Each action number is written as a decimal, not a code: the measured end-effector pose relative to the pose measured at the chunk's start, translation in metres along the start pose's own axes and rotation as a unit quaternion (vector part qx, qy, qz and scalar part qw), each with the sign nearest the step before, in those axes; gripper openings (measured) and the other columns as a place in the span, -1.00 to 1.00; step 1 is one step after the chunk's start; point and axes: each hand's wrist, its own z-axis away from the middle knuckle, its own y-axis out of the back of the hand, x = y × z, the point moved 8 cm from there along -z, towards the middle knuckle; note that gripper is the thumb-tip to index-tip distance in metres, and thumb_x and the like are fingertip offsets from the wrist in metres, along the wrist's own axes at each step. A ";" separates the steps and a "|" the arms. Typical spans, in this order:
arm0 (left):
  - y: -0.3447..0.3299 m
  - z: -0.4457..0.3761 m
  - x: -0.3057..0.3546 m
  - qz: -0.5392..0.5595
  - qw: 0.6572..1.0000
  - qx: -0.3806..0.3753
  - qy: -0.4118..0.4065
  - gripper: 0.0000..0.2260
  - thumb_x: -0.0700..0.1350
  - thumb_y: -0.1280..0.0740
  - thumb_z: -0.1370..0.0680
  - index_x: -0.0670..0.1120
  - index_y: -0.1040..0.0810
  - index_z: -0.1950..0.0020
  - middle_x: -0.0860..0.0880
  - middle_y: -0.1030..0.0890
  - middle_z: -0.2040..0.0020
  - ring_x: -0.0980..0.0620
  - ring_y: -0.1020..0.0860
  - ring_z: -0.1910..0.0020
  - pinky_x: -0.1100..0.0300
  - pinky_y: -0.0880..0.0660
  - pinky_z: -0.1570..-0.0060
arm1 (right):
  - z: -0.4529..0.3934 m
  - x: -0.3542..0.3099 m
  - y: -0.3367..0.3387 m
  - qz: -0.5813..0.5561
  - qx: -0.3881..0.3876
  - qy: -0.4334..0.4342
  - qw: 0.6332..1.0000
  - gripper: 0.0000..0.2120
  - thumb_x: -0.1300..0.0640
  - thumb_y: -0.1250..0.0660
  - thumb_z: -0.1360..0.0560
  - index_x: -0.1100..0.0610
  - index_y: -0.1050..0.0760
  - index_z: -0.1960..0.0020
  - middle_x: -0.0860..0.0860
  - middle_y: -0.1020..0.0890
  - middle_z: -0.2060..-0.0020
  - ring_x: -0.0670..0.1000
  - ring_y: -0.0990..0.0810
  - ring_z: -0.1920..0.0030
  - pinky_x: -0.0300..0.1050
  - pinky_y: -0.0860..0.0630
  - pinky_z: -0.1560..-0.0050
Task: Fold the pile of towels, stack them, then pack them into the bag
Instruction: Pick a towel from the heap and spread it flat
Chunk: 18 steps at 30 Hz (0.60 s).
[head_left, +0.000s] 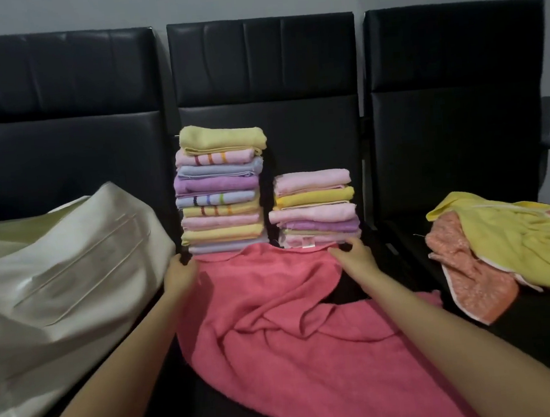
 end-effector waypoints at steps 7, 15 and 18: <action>0.038 0.044 -0.027 -0.084 0.996 0.016 -0.002 -0.61 -0.03 -0.19 -0.63 -0.22 -0.55 0.29 -0.22 -0.57 0.29 -0.13 -0.52 0.18 0.02 -0.44 0.08 | 0.107 -0.024 -0.012 0.153 0.016 0.256 0.954 -0.56 -0.28 -0.29 -0.42 0.03 -0.39 0.42 -0.06 -0.51 0.35 -0.01 -0.46 0.13 -0.09 -0.38 0.13; 0.026 0.126 -0.023 -0.179 0.982 -0.016 -0.062 -0.50 0.14 -0.24 -0.60 -0.28 -0.57 0.27 -0.12 -0.49 0.40 -0.10 -0.50 0.32 0.09 -0.28 0.31 | 0.149 -0.016 -0.046 0.348 -0.061 0.314 0.881 -0.38 -0.35 -0.29 -0.44 0.00 -0.46 -0.35 0.01 -0.47 -0.24 0.05 -0.40 -0.30 -0.04 -0.31 -0.26; 0.010 0.139 -0.035 -0.105 0.988 -0.096 -0.052 -0.52 0.23 -0.38 -0.47 -0.22 -0.60 0.28 -0.02 -0.48 0.42 0.07 -0.41 0.39 0.14 -0.28 0.33 | 0.150 -0.020 -0.038 0.295 -0.012 0.317 0.901 -0.63 -0.13 -0.33 -0.50 0.04 -0.57 -0.21 0.04 -0.60 -0.13 0.10 -0.52 -0.18 -0.07 -0.40 -0.13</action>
